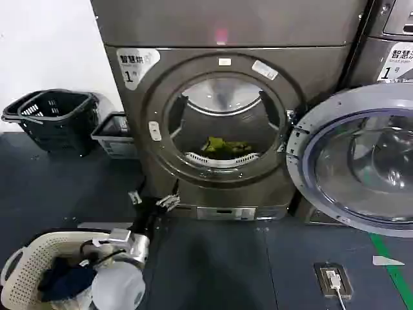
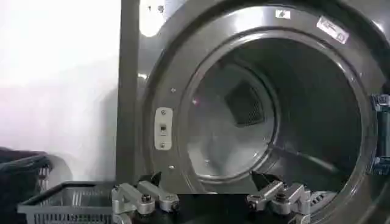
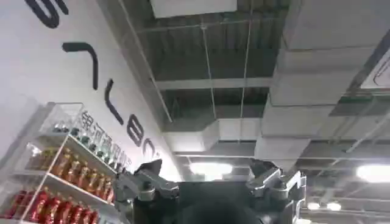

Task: Grasp the clothes from the dryer.

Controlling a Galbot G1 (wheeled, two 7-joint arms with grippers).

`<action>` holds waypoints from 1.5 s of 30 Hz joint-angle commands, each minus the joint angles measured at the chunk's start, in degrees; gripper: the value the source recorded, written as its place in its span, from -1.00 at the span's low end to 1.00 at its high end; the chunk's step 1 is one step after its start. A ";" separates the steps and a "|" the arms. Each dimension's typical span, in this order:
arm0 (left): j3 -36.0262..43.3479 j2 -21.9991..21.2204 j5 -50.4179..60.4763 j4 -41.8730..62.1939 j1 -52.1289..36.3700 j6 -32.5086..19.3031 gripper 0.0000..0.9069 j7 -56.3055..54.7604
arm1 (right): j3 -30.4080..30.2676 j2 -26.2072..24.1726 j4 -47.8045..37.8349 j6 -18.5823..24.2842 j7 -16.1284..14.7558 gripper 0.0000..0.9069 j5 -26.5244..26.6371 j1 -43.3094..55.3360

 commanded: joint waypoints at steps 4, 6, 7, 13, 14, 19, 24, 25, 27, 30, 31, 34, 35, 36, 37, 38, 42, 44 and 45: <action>0.23 0.65 -0.22 -1.23 0.31 0.22 1.00 0.33 | 0.41 0.53 -0.11 1.25 0.12 1.00 1.12 -1.15; 0.27 1.00 -0.58 -1.54 0.12 0.59 1.00 0.34 | 0.54 0.96 0.28 1.19 0.16 1.00 1.52 -1.32; 0.23 1.13 -0.76 -1.70 0.12 0.72 1.00 0.37 | 0.30 1.04 0.42 1.20 0.17 1.00 1.58 -1.25; 0.13 1.28 -1.00 -2.48 0.64 1.11 1.00 0.57 | -0.79 0.80 1.77 1.13 0.18 1.00 1.60 -0.72; 0.21 0.91 -0.91 -2.66 0.72 1.10 1.00 0.68 | -0.66 0.84 1.62 1.17 0.13 1.00 1.60 -0.67; 0.93 0.30 -0.29 -3.51 -0.14 1.23 1.00 0.96 | 0.51 0.97 0.96 1.18 0.03 1.00 2.04 -0.73; 0.04 0.84 -0.35 -3.54 0.60 1.09 1.00 0.91 | -0.69 1.01 1.83 1.16 -0.03 1.00 2.03 0.23; 0.11 0.74 -0.29 -3.59 0.65 1.08 1.00 0.91 | -0.71 1.03 1.78 1.17 -0.08 1.00 2.02 0.27; 0.17 0.27 -0.28 -3.56 0.28 1.20 1.00 0.90 | -0.50 1.03 1.52 1.20 -0.19 1.00 2.03 0.08; 0.32 -0.29 -0.22 -3.48 -0.03 1.29 1.00 0.91 | -0.07 0.98 1.32 1.23 -0.22 1.00 2.10 -0.24; 0.45 -0.55 -0.07 -3.51 0.13 1.31 1.00 0.91 | 0.00 0.97 1.33 1.23 -0.24 1.00 2.15 -0.29; 0.71 -1.19 0.40 -3.58 0.58 1.22 1.00 1.00 | -0.16 1.08 1.61 1.27 -0.29 1.00 2.17 -0.26; 0.73 -1.40 0.42 -3.59 0.64 1.29 1.00 0.98 | -0.26 1.08 1.74 1.26 -0.30 1.00 2.16 -0.25; 0.74 -1.62 0.46 -3.61 0.67 1.32 1.00 0.99 | -0.35 1.08 1.89 1.25 -0.33 1.00 2.17 -0.18; 0.76 -1.66 0.47 -3.63 0.64 1.34 1.00 1.02 | -0.39 1.07 1.96 1.25 -0.34 1.00 2.16 -0.15; 0.73 -1.76 0.48 -3.63 0.54 1.40 1.00 1.06 | -0.46 1.04 1.91 1.27 -0.35 1.00 2.14 -0.09; 0.81 -2.70 0.99 -3.43 0.34 1.45 1.00 1.21 | -0.64 0.83 1.85 1.39 -0.51 1.00 2.06 -0.33; 1.13 -2.90 1.16 -3.42 0.67 1.53 1.00 1.34 | -0.56 0.87 1.94 1.45 -0.53 1.00 2.10 -0.13; 1.23 -2.75 1.27 -3.41 0.71 1.57 1.00 1.38 | -0.77 1.02 1.95 1.49 -0.52 1.00 2.07 0.00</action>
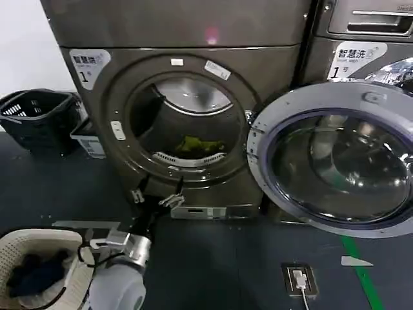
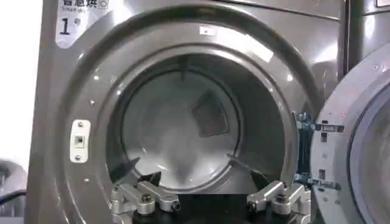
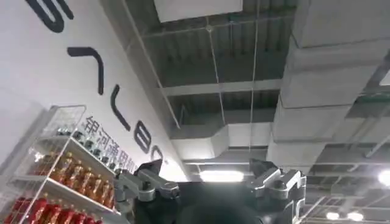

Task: Grasp the clothes from the dryer.

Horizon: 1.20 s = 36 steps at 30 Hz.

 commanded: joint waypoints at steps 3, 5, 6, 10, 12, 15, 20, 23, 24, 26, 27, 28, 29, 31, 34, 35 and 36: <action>0.05 -0.39 0.19 0.09 -0.22 0.07 1.00 0.19 | -0.29 -0.04 0.07 0.31 -0.01 1.00 -0.02 0.06; -0.02 -0.66 0.16 0.26 -0.65 0.04 1.00 0.26 | -0.29 -0.25 -0.09 0.68 0.09 1.00 -0.01 -0.05; -0.04 -0.72 0.59 0.55 -0.89 -0.27 1.00 0.50 | -0.64 -0.18 -0.26 2.74 0.16 1.00 0.01 -0.07; -0.09 -0.98 1.87 1.40 -1.64 -1.41 1.00 0.95 | -1.13 0.00 -0.23 5.05 0.41 1.00 0.68 0.02; -0.26 -1.27 2.00 1.45 -1.96 -1.46 1.00 0.92 | -1.08 -0.19 -0.04 4.99 0.34 1.00 0.82 0.05; -1.23 -1.87 2.06 1.53 -2.12 -1.48 1.00 0.87 | -1.22 -0.16 -0.14 5.19 0.09 1.00 0.85 0.15; -1.72 -1.82 2.59 1.71 -1.71 -1.36 1.00 0.71 | -1.55 -0.26 -0.15 5.54 -0.59 1.00 0.72 0.62; -1.73 -1.69 2.42 1.70 -1.80 -1.05 1.00 0.73 | -2.02 -0.22 -0.34 7.07 -0.73 1.00 0.57 0.75; -1.73 -1.57 2.36 1.69 -1.82 -0.97 1.00 0.73 | -2.21 -0.22 -0.40 7.35 -0.82 1.00 0.38 0.83; -1.82 -1.18 2.27 1.66 -1.67 -0.90 1.00 0.73 | -2.64 -0.28 -0.35 8.02 -0.85 1.00 0.35 1.03; -1.90 -1.04 2.21 1.58 -1.53 -0.87 1.00 0.71 | -2.73 -0.34 -0.41 8.28 -0.85 1.00 0.31 1.03; -2.02 -1.01 2.09 1.47 -1.42 -0.83 1.00 0.71 | -2.71 -0.47 -0.45 8.31 -0.83 1.00 0.30 0.96; -2.08 -0.99 2.07 1.43 -1.37 -0.84 1.00 0.72 | -2.68 -0.52 -0.45 8.31 -0.84 1.00 0.30 0.91; -2.09 -1.06 2.07 1.45 -1.40 -0.82 1.00 0.71 | -2.55 -0.71 -0.41 8.49 -0.90 1.00 0.34 0.74; -2.01 -0.81 2.02 1.41 -1.37 -0.84 1.00 0.71 | -2.45 -0.81 -0.36 8.53 -0.97 1.00 0.43 0.69; -2.03 -0.63 1.92 1.42 -1.43 -0.80 1.00 0.71 | -2.43 -0.79 -0.36 8.54 -1.03 1.00 0.43 0.70; -2.06 -0.49 1.82 1.46 -1.51 -0.78 1.00 0.69 | -2.38 -0.73 -0.43 8.57 -1.06 1.00 0.42 0.69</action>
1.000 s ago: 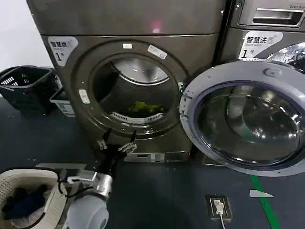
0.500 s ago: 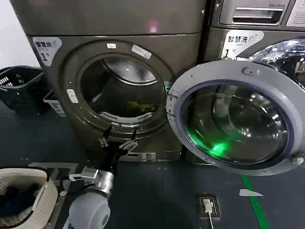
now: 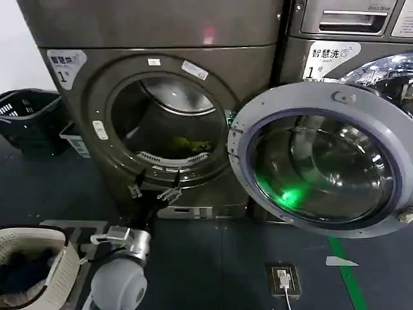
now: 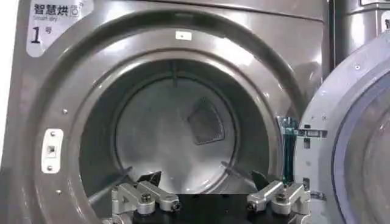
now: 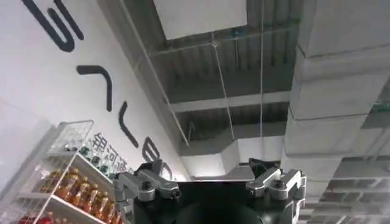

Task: Grasp the clothes from the dryer.

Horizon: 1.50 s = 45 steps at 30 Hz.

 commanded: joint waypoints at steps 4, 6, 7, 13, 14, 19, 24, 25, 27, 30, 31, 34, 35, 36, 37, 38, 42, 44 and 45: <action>-0.11 0.28 -0.24 0.05 -0.46 0.14 1.00 0.00 | -0.06 0.63 -0.08 0.59 -0.12 1.00 0.01 0.29; -0.21 0.21 -0.24 -0.02 -0.46 0.15 1.00 0.00 | -0.01 0.65 -0.07 0.63 -0.20 1.00 0.02 0.25; -0.25 0.14 -0.24 -0.05 -0.42 0.14 1.00 -0.01 | 0.16 0.51 -0.20 0.63 -0.24 1.00 0.04 0.15; -0.38 0.04 -0.16 -0.20 0.06 0.05 1.00 0.04 | 0.13 0.37 -0.49 1.01 -0.30 1.00 -0.06 0.15; -0.47 -0.07 -0.21 -0.23 -0.09 0.07 1.00 0.04 | 0.08 0.32 -0.52 1.00 -0.28 1.00 -0.09 0.20; -0.55 0.23 -0.57 -0.15 -0.22 0.06 1.00 0.03 | 0.95 0.43 -0.44 0.98 -0.34 1.00 0.23 -0.48; -0.33 0.19 -0.65 -0.13 -0.44 0.13 1.00 0.04 | 0.98 1.05 -0.26 1.10 -0.52 1.00 0.24 -0.41; -0.38 0.36 -0.75 -0.11 -0.41 0.12 1.00 0.05 | 0.92 1.12 -0.08 0.94 -0.26 1.00 0.27 -0.45; -0.50 0.67 -1.01 0.55 -1.05 -0.09 1.00 0.17 | 0.86 1.26 0.28 0.44 -0.29 1.00 0.27 -0.37; -0.76 0.48 -1.56 4.24 -4.54 -0.56 1.00 0.17 | 0.56 1.35 0.52 -0.92 -0.34 1.00 -0.43 -0.23; -0.58 0.29 -2.19 5.92 -6.31 -0.52 1.00 0.36 | 0.44 1.35 0.56 -1.74 -0.40 1.00 -1.46 -0.15; -0.14 -0.84 -2.57 11.45 -10.67 -0.88 1.00 0.79 | 0.88 1.31 1.09 -3.84 0.12 1.00 -2.01 -0.10; -0.14 -1.53 -3.10 14.78 -13.22 -1.22 1.00 1.18 | 1.01 1.11 1.15 -3.99 1.03 1.00 -1.98 -0.23; -0.12 -2.35 -3.97 19.40 -16.51 -1.64 1.00 1.40 | 1.22 1.12 1.17 -4.11 1.01 1.00 -2.07 -0.33; -0.09 -2.97 -4.35 22.62 -19.05 -2.73 1.00 1.72 | 1.29 1.16 1.21 -4.06 0.96 1.00 -2.11 -0.36; -0.11 -3.52 -4.00 26.40 -21.70 -3.39 1.00 2.00 | 1.43 1.23 1.17 -3.99 0.66 1.00 -2.10 -0.45; 0.42 -4.80 -3.16 37.50 -31.41 -4.48 1.00 4.52 | 2.24 1.15 0.53 -3.43 0.08 1.00 -1.99 -0.77; 0.87 -5.24 -1.63 44.68 -36.13 -5.63 1.00 6.32 | 2.09 1.15 0.49 -3.30 0.03 1.00 -1.99 -0.49; 0.88 -5.54 -1.14 47.78 -38.29 -6.21 1.00 6.94 | 1.93 1.14 0.54 -3.28 0.01 1.00 -1.98 -0.31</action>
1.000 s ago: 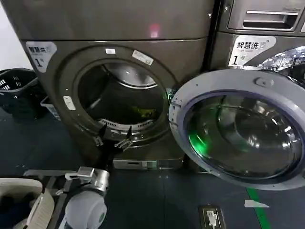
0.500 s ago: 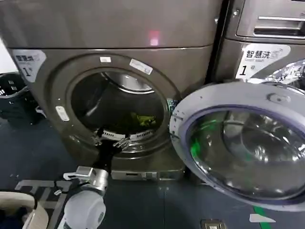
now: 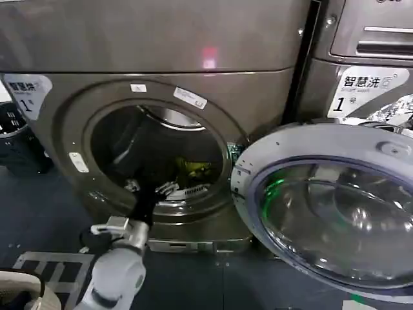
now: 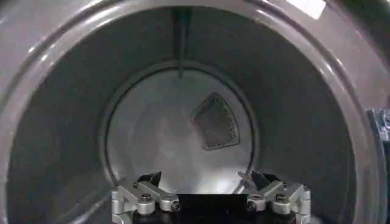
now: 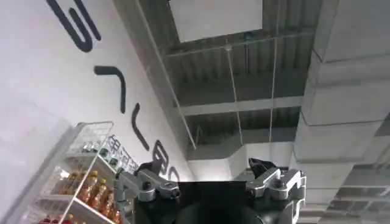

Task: Grasp the clothes from the dryer.

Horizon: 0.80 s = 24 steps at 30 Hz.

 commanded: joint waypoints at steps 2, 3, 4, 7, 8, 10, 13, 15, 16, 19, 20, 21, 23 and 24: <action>0.72 -1.97 1.75 27.78 -21.87 -1.46 1.00 8.18 | -0.08 -0.01 0.11 -0.60 -0.06 1.00 -0.30 0.37; 0.96 -1.76 3.62 29.94 -23.78 0.15 1.00 12.27 | -0.11 -0.05 0.14 -0.59 -0.07 1.00 -0.27 0.50; 1.35 -1.52 8.13 33.51 -26.49 0.35 1.00 16.95 | -0.06 -0.18 0.15 -0.60 -0.09 1.00 -0.18 0.49; 2.86 -0.87 16.92 45.40 -34.51 -0.15 1.00 29.04 | 0.25 -0.34 0.15 -0.50 -0.19 1.00 -0.07 0.39; 4.15 -0.68 18.45 49.14 -37.15 -1.70 1.00 32.12 | 0.29 -0.34 0.15 -0.47 -0.18 1.00 -0.03 0.38; 6.55 -0.91 22.40 57.92 -42.73 -3.89 1.00 39.28 | 0.22 -0.35 0.19 -0.44 -0.21 1.00 -0.02 0.49; 9.94 -2.71 36.72 75.14 -51.64 -13.06 1.00 47.23 | 0.25 -0.22 0.37 -0.37 -0.19 1.00 0.10 0.60; 11.66 -3.70 43.23 80.29 -55.70 -16.84 1.00 53.27 | 0.40 -0.09 0.32 -0.27 -0.18 1.00 0.11 0.61; 12.38 -3.79 44.49 81.50 -56.45 -17.64 1.00 55.61 | 0.47 0.01 0.31 -0.22 -0.21 1.00 0.14 0.58; 15.92 -3.76 49.10 85.33 -59.50 -20.89 1.00 62.95 | 0.53 0.07 0.42 -0.10 -0.22 1.00 0.16 0.60; 16.71 -3.66 49.94 86.45 -60.25 -21.86 1.00 64.53 | 0.55 0.05 0.46 -0.07 -0.26 1.00 0.18 0.59; 19.24 -3.43 50.70 88.23 -61.37 -22.95 1.00 66.31 | 0.60 -0.05 0.52 -0.02 -0.36 1.00 0.21 0.58; 23.61 -2.85 52.89 89.86 -62.24 -23.50 1.00 68.29 | 0.58 -0.12 0.72 -0.02 -0.43 1.00 0.44 0.70; 24.55 -2.95 54.21 90.63 -62.50 -23.52 1.00 68.30 | 0.54 -0.09 0.80 -0.01 -0.43 1.00 0.54 0.73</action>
